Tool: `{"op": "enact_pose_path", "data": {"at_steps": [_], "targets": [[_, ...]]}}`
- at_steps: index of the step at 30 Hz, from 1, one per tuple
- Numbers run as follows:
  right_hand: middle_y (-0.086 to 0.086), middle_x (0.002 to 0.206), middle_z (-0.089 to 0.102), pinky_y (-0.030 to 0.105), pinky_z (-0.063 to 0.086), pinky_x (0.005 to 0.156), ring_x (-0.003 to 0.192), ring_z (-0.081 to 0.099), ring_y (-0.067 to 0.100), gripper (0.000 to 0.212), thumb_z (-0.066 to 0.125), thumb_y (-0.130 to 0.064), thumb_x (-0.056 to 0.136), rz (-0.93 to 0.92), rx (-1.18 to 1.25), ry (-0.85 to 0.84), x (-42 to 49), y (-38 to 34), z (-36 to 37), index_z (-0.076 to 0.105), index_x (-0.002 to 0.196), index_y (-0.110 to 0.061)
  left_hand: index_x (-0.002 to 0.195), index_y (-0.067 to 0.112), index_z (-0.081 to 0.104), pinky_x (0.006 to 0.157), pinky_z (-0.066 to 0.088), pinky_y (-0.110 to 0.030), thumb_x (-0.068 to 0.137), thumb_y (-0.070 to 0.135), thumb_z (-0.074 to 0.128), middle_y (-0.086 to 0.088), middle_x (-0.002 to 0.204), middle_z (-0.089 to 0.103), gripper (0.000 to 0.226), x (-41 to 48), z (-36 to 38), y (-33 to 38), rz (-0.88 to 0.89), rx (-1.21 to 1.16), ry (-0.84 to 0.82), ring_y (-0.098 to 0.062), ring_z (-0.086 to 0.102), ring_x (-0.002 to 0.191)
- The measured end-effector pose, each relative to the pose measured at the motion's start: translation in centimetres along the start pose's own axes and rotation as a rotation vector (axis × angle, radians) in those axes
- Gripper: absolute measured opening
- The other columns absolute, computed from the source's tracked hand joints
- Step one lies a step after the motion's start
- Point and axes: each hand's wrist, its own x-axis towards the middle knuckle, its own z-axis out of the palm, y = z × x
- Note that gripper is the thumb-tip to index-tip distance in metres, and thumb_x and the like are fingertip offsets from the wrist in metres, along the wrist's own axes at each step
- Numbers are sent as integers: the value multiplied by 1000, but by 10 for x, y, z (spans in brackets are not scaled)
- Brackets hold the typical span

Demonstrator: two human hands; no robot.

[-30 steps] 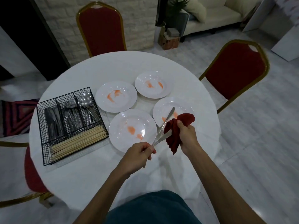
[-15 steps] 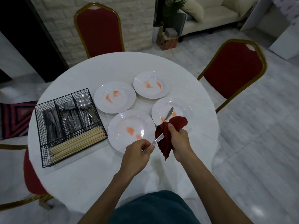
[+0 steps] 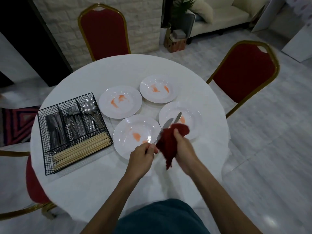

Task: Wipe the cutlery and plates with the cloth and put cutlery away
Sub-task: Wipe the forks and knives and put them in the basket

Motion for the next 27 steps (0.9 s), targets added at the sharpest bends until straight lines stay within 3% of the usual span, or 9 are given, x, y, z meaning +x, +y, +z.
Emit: {"op": "enact_pose_path", "data": {"at_steps": [3,6,10,15,18,20,23,25,27], "targets": [[12,108,77,39,59,91,103,74,24,35,47,-36,108,5,-112,-163,-15,19,20,70,117,-11,86,10,66,67,51,-34,102,21,44,-7,79,69,29,4,4,5,-28,34,-57,-22,65,73],[9,100,78,35,60,83,96,75,23,26,53,-28,105,-29,-134,-89,-10,12,17,72,109,-9,74,14,60,57,42,-28,103,26,44,1,64,61,35,1,1,6,-36,8,-147,-15,54,58],[13,90,75,37,57,78,85,71,27,28,56,-29,104,-74,-179,-9,5,-4,11,73,102,-6,80,9,63,46,35,-24,106,32,42,-1,59,54,41,-11,-5,5,-105,-128,-258,-14,43,48],[19,106,75,51,56,97,102,72,36,28,55,-30,104,-70,-76,112,24,-14,0,68,113,-7,75,12,60,45,34,-21,107,31,42,-1,58,53,41,-18,-13,6,-157,-188,-351,-11,43,48],[22,110,73,52,59,89,104,71,39,34,54,-30,105,-43,72,176,30,-23,-13,63,122,-2,77,11,62,43,34,-16,106,31,44,1,57,54,40,-20,-18,8,-166,-194,-346,-8,45,47],[22,110,73,46,61,80,99,73,37,35,52,-30,106,-27,120,141,27,-27,-13,61,123,0,78,10,62,43,34,-15,106,30,44,0,58,53,39,-16,-19,10,-152,-222,-284,-8,45,48],[19,98,75,43,59,82,85,74,30,36,51,-31,107,-22,38,24,10,-19,2,66,117,0,78,10,61,43,34,-18,107,29,44,-2,59,52,39,-7,-12,18,-123,-273,-225,-11,43,48],[15,90,76,40,58,78,75,74,25,35,50,-31,107,-51,-80,-71,1,-10,12,69,111,-3,77,7,61,50,39,-25,107,30,43,-5,60,57,41,-1,-5,24,-84,-244,-213,-15,49,51],[13,92,78,40,59,78,79,76,25,32,50,-29,106,-73,-138,-111,-4,-6,15,72,107,-6,80,5,65,63,48,-31,106,33,41,-2,66,69,45,3,-4,26,-50,-146,-215,-21,62,62]]}}
